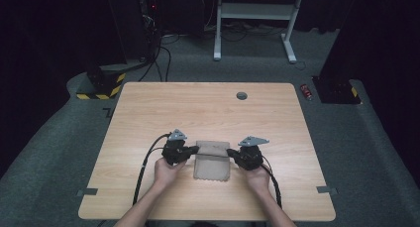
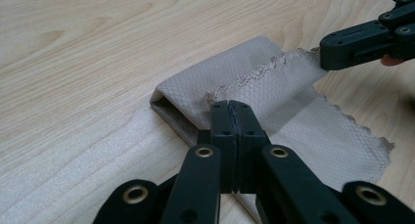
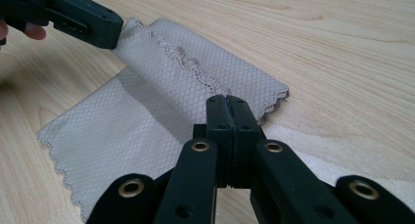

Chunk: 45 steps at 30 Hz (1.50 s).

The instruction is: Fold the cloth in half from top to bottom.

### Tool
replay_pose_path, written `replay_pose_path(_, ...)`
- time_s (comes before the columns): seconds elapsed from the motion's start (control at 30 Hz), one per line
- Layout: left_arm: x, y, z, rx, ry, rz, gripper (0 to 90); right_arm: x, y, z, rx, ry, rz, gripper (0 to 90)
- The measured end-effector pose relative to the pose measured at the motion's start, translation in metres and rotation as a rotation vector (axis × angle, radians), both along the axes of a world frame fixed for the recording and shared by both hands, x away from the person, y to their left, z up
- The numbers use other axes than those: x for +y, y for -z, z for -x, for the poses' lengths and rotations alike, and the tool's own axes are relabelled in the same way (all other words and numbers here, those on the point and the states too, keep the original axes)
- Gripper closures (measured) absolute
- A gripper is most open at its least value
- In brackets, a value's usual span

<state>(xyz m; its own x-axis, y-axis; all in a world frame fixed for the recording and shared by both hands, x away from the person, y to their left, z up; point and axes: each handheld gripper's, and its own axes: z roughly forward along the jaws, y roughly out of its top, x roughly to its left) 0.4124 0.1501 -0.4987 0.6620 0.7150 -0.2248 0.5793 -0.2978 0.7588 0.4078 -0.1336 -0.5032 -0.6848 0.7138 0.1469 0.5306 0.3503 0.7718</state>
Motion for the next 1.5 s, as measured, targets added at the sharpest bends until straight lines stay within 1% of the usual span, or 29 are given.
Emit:
replay_pose_path(0.07, 0.000, 0.001, 0.001, 0.000, 0.004, -0.004, 89.2, 0.000, 0.000, 0.001, -0.001, -0.002, -0.007, 89.5)
replay_pose_path(0.17, 0.001, 0.001, 0.003, 0.000, 0.001, 0.005, 89.3, 0.000, 0.000, 0.002, -0.002, -0.008, -0.004, 89.5)
replay_pose_path(0.23, 0.002, 0.002, 0.003, -0.003, 0.004, 0.000, 89.3, 0.000, 0.000, 0.003, -0.001, -0.010, -0.007, 89.5)
replay_pose_path(0.3, 0.003, 0.003, 0.004, -0.002, 0.001, 0.004, 89.3, 0.000, 0.000, 0.004, 0.000, -0.011, -0.009, 89.5)
replay_pose_path(0.5, 0.004, 0.004, 0.007, 0.002, 0.004, 0.005, 89.3, 0.001, 0.001, 0.007, -0.003, -0.022, -0.006, 89.5)
replay_pose_path(0.63, 0.004, 0.006, 0.009, -0.001, 0.005, 0.002, 89.3, 0.001, 0.001, 0.009, 0.007, -0.023, -0.006, 89.4)
replay_pose_path(0.7, 0.004, 0.006, 0.010, 0.001, 0.004, 0.004, 89.3, 0.001, 0.001, 0.009, 0.001, -0.028, -0.002, 89.5)
replay_pose_path(0.83, 0.004, 0.005, 0.013, -0.012, 0.011, -0.007, 89.3, 0.001, 0.001, 0.011, 0.003, -0.029, -0.005, 89.4)
replay_pose_path(0.93, 0.004, 0.005, 0.013, -0.014, 0.015, -0.009, 89.3, 0.001, 0.001, 0.013, 0.002, -0.033, -0.003, 89.4)
replay_pose_path(0.97, 0.003, 0.005, 0.014, -0.012, 0.012, -0.002, 89.2, 0.000, 0.001, 0.013, 0.004, -0.031, -0.004, 89.5)
replay_pose_path(1.13, 0.004, 0.007, 0.017, -0.004, 0.014, 0.001, 89.2, 0.000, 0.001, 0.016, 0.003, -0.036, -0.006, 89.4)
replay_pose_path(1.27, 0.004, 0.007, 0.019, -0.011, 0.015, 0.003, 89.2, 0.000, 0.001, 0.017, 0.000, -0.040, -0.004, 89.4)
replay_pose_path(1.37, 0.004, 0.007, 0.020, -0.020, 0.018, -0.005, 89.2, -0.001, 0.001, 0.018, -0.003, -0.040, -0.008, 89.4)
replay_pose_path(1.43, 0.004, 0.007, 0.022, -0.016, 0.017, -0.002, 89.2, -0.001, 0.001, 0.019, -0.002, -0.039, -0.009, 89.4)
replay_pose_path(1.5, 0.004, 0.008, 0.023, -0.021, 0.021, -0.012, 89.2, -0.001, 0.000, 0.020, -0.001, -0.039, -0.013, 89.4)
